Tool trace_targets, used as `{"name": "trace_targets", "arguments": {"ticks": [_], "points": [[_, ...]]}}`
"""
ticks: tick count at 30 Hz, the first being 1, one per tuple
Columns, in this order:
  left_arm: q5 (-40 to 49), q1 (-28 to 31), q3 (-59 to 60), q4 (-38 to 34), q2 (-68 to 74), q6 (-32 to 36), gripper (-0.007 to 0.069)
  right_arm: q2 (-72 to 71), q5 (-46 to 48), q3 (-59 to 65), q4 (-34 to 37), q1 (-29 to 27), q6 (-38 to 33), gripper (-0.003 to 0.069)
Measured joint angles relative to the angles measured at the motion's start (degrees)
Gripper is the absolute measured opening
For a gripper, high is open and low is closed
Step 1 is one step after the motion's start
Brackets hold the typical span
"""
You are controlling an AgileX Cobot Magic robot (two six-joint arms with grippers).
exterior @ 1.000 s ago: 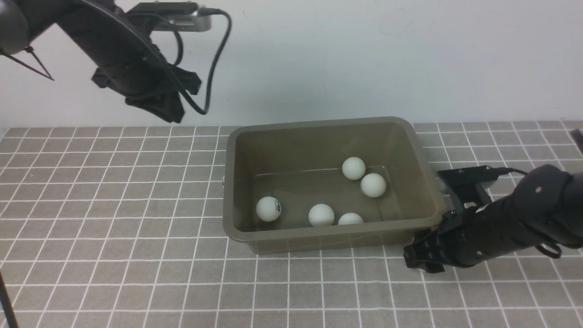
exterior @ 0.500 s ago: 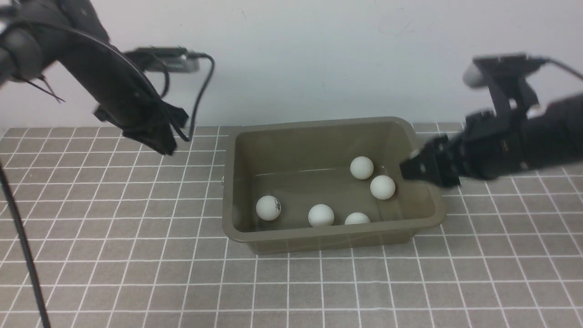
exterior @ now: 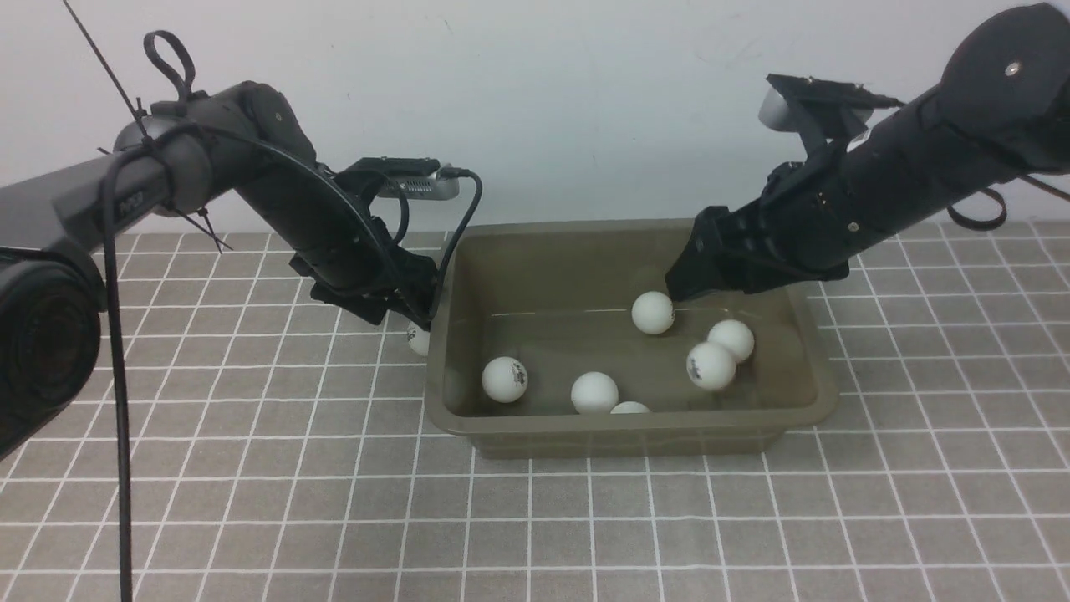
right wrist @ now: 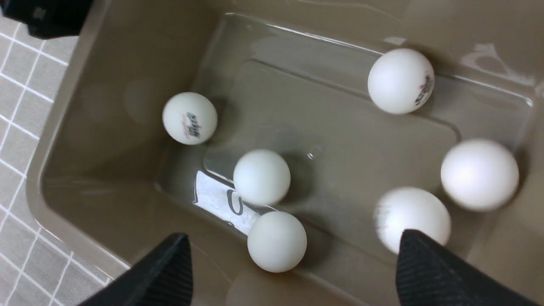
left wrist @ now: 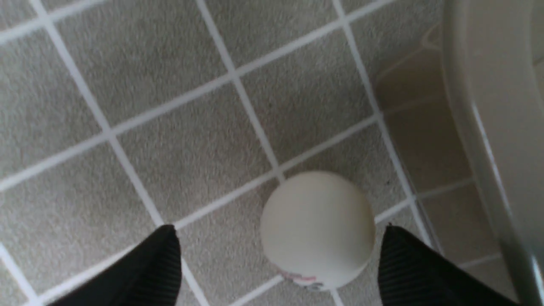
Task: Put the table tennis balls into the box on the grey coffee tablecloth.
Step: 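Reach for and grasp a ping pong ball on the table beside the basket, then drop the ball into the bin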
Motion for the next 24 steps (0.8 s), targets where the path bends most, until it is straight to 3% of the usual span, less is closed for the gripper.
{"name": "trace_targets", "arguments": {"ticks": [5,7,8,9,10,16,19,20,21,22,24], "points": [[-0.66,-0.67,0.00,-0.08,1.26,0.12,0.0562,0.02,0.14,-0.20,-0.17,0.00,0.01,0.0587],[-0.83,-0.94,0.00,-0.08,1.95,0.12,0.0500,0.02,0.14,-0.20,-0.17,0.00,0.01,0.0587],[-0.90,-1.05,0.00,-0.08,2.16,0.07,0.0432,0.02,0.14,-0.20,-0.25,0.00,0.01,0.0587],[-0.90,-1.05,0.00,-0.08,2.16,0.07,0.0432,0.02,0.14,-0.20,-0.24,0.00,0.01,0.0587],[-1.19,-1.13,-0.11,0.01,2.20,0.03,0.0337,0.02,0.14,-0.20,-0.98,0.00,0.14,0.0587],[5.06,0.00,-5.69,4.91,0.98,-3.76,0.0349,0.00,3.59,-2.31,-10.32,0.00,7.02,0.0507],[10.26,0.87,-11.97,6.22,-2.77,-6.51,0.0349,-3.86,8.29,-4.19,-22.10,0.00,13.25,0.0313],[10.34,0.87,-12.34,6.16,-3.01,-6.51,0.0349,-3.86,8.46,-4.26,-22.10,0.00,13.25,0.0299],[10.62,0.72,-14.07,5.29,-4.16,-6.30,0.0349,-5.95,8.88,-4.32,-25.26,0.00,14.50,0.0241],[10.73,-0.55,-16.77,2.65,-5.63,-5.27,0.0349,-9.99,9.44,-4.42,-29.90,0.00,16.64,0.0108],[11.12,-3.22,-18.73,0.05,-6.31,-4.13,0.0349,-15.75,9.94,-4.54,-34.58,0.00,19.84,0.0028]]}}
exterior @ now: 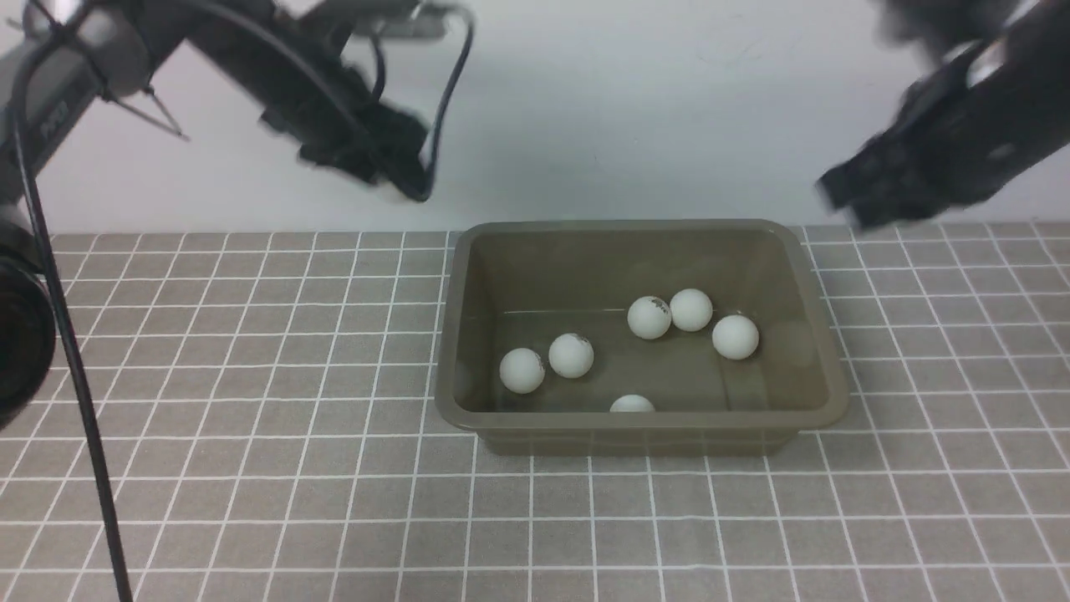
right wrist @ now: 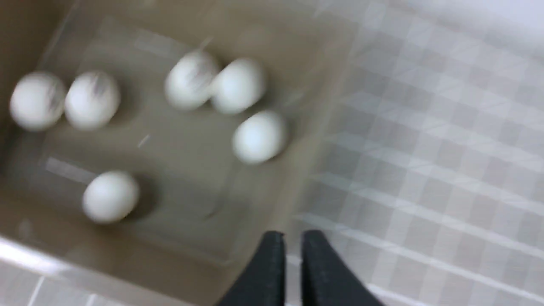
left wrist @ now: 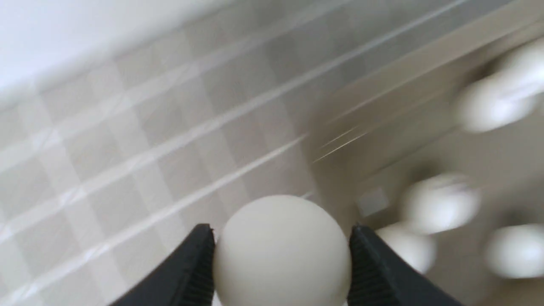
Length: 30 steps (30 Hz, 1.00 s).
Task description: Put the table tennis balls into the box on the grey coffee tablecloth.
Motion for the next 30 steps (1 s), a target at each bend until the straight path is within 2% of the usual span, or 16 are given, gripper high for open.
{"name": "trace_targets", "arguments": {"ticks": [4,7,9,11,13,14,16,18,20,23,24,27,30], "points": [[0.60,-5.12,-0.50,-0.58,0.81,0.53,0.0349,-9.16,0.66,0.14,-2.80,0.00,3.55,-0.0007],[-0.23,-9.41,-0.50,2.39,3.93,-0.07,0.0362,-20.42,0.86,3.38,-2.13,0.00,4.43,-0.0013],[-1.56,-11.28,-0.50,5.11,5.93,-1.97,0.0439,-27.56,1.08,7.75,-1.49,0.00,4.62,-0.0013],[-2.70,-12.23,-0.44,6.66,6.83,-3.74,0.0548,-35.25,1.15,13.03,-1.19,0.00,5.29,-0.0013],[-3.59,-12.55,-0.44,6.87,6.89,-5.06,0.0603,-40.97,0.45,17.55,-1.19,0.00,6.19,-0.0013],[-4.19,-12.68,-0.70,6.81,6.54,-6.24,0.0631,-48.18,-1.34,22.76,-1.65,0.00,7.27,-0.0013],[-3.81,-12.68,-1.72,7.03,5.83,-7.86,0.0636,-54.88,-4.93,29.54,-3.05,0.00,9.07,-0.0013],[-2.30,-12.68,-3.59,8.33,4.32,-10.28,0.0580,-65.71,-12.20,39.72,-6.00,0.00,12.47,-0.0013],[-0.27,-12.68,-5.02,10.59,2.39,-12.09,0.0459,-74.38,-18.48,47.62,-9.29,0.00,17.01,-0.0013],[1.35,-12.62,-5.82,15.62,-3.11,-13.22,0.0143,-85.07,-26.09,57.77,-16.86,0.00,27.84,-0.0013],[1.59,-12.57,-5.87,16.71,-4.40,-13.48,0.0092,-85.69,-26.60,58.46,-18.57,0.00,29.82,-0.0013],[2.10,-12.55,-4.52,18.15,-10.73,-14.37,0.0011,-84.39,-28.45,62.11,-24.56,-0.07,38.14,-0.0013],[2.17,-12.42,-0.09,18.33,-19.20,-14.76,-0.0005,-82.42,-29.75,62.71,-27.33,-0.07,41.38,-0.0015]]}}
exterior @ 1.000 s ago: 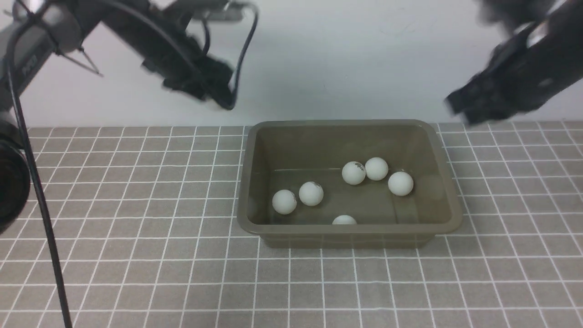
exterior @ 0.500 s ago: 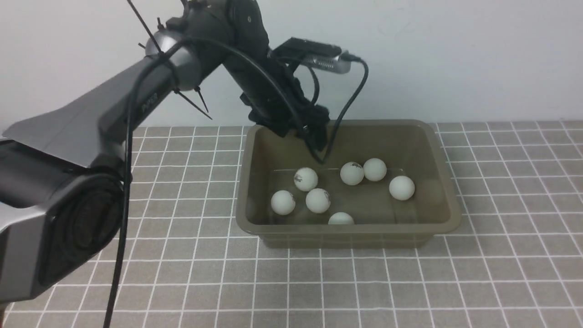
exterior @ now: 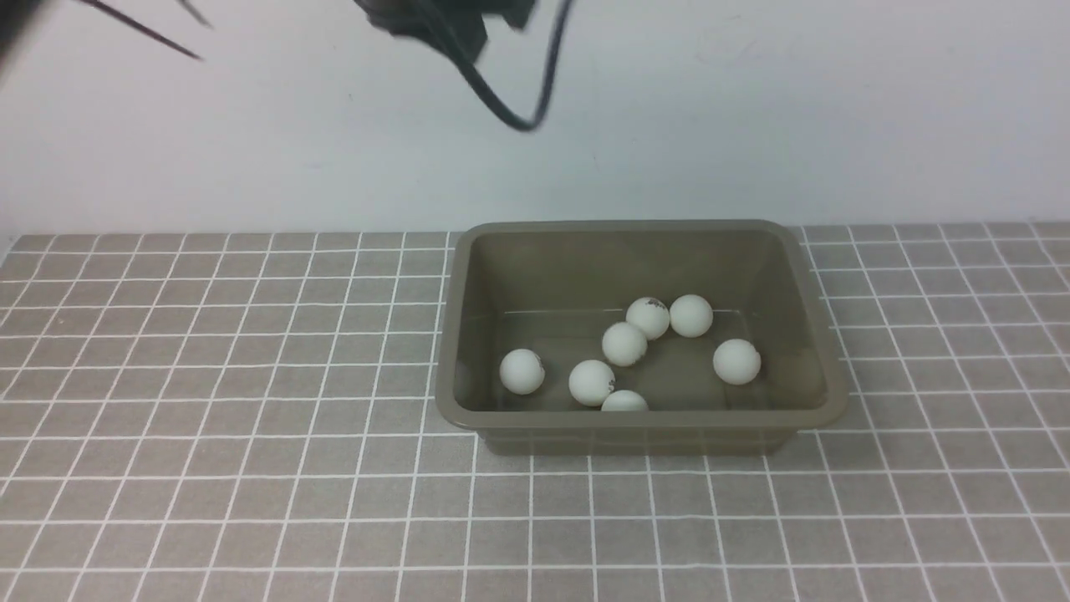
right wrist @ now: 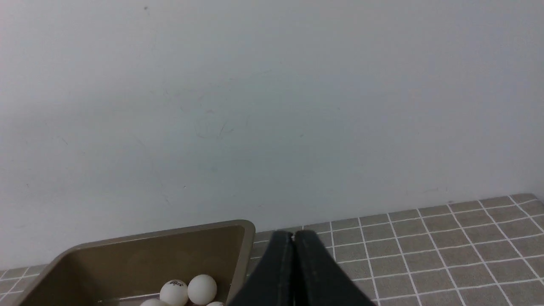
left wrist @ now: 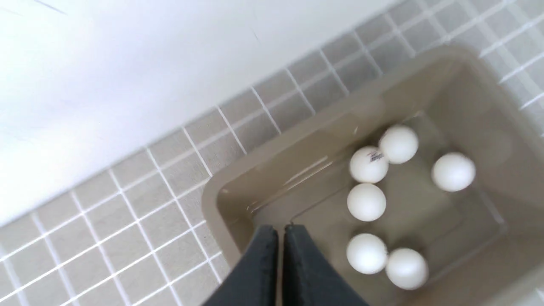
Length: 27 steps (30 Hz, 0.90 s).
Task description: Put the table tennis balls into the box on the grey coffee tablecloth.
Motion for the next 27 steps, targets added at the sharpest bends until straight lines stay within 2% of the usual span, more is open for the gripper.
{"name": "trace_targets", "arguments": {"ticks": [2,8,13,15,20,22,27], "points": [[0.00,-0.08,2.10,0.00,-2.87,-0.12,-0.0005,0.23,-0.84,0.05,-1.19,0.00,0.54,-0.0015],[-1.63,-0.44,20.93,-0.50,-24.88,-0.33,-0.0005,0.23,-6.32,0.05,-5.06,0.00,0.97,-0.0015],[-12.10,-0.44,40.10,-0.50,-39.88,-0.25,-0.0005,0.23,-6.62,0.05,-5.71,0.00,0.99,-0.0015],[-20.14,-0.44,50.51,-0.44,-47.58,-0.14,-0.0005,0.23,-6.62,0.05,-5.77,0.00,1.10,-0.0015],[-32.04,-0.39,65.87,-0.31,-56.64,0.07,-0.0005,0.23,-6.62,0.05,-5.77,0.00,1.14,-0.0015],[-40.03,-0.39,75.54,-0.41,-62.71,0.13,-0.0005,0.23,-6.62,0.05,-5.77,0.00,1.14,-0.0015],[-43.32,-0.39,83.70,-0.48,-68.55,0.13,-0.0005,0.23,-6.62,0.05,-5.77,0.00,1.22,-0.0015]]}}
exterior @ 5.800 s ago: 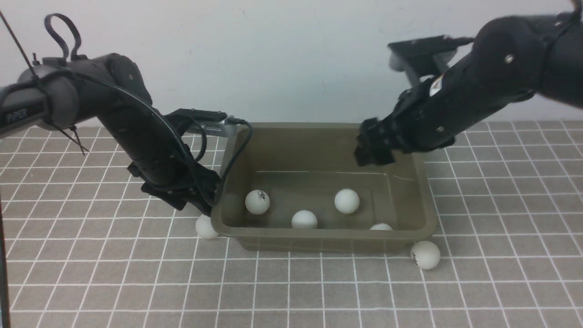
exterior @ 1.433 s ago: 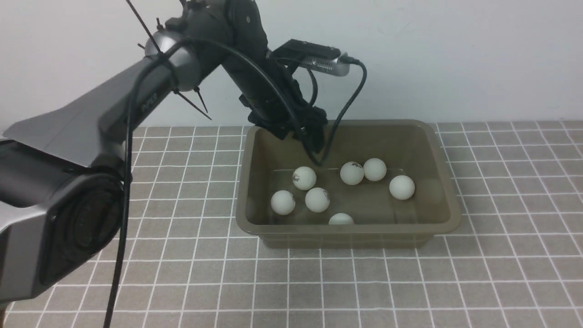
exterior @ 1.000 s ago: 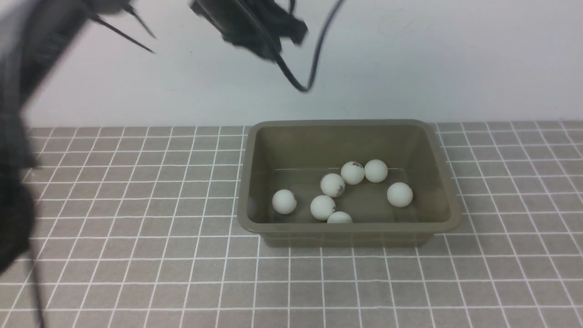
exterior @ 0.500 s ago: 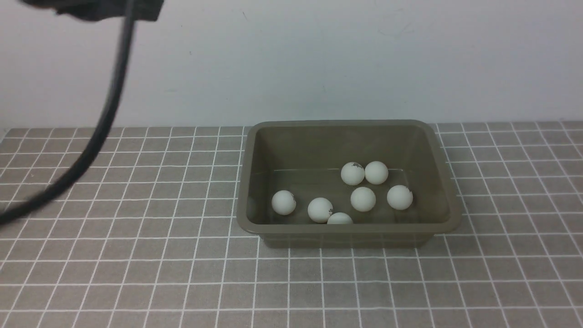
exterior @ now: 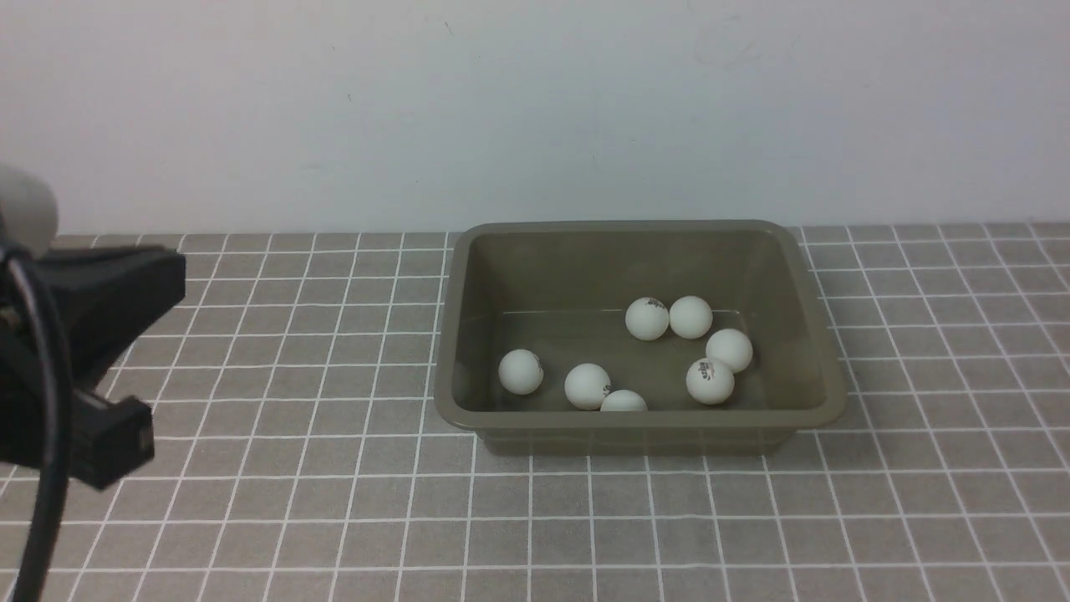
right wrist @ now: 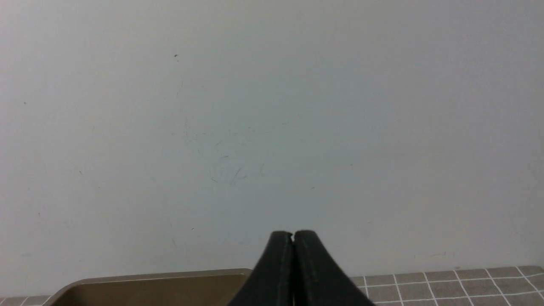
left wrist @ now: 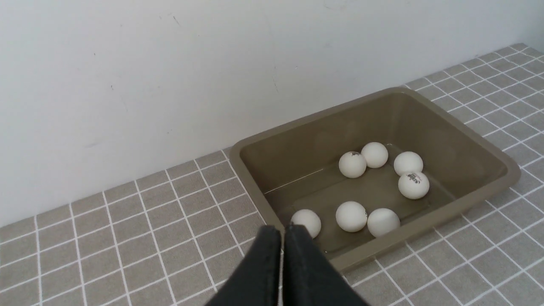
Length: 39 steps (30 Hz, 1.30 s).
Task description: Put the table tennis balls into the box on the grey coffee tablecloth.
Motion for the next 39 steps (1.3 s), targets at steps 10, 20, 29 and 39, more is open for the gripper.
{"name": "trace_targets", "arguments": {"ticks": [10,20,29,39], "points": [[0.07,0.00,1.11,0.00,-1.70,0.05,-0.0005,0.00,-0.12,0.00,0.00,-0.07,0.00,-0.0015],[1.78,0.49,3.81,5.76,-3.55,-2.29,-0.0005,0.00,-0.17,0.00,0.00,-0.11,0.00,-0.0015],[-12.45,15.24,30.75,7.12,-24.24,-4.54,-0.0005,0.00,-0.22,0.00,0.00,-0.11,-0.05,-0.0015],[-7.78,20.39,44.48,7.12,-37.95,-4.54,-0.0005,0.00,-0.29,0.00,0.00,-0.11,-0.05,-0.0015]]}}
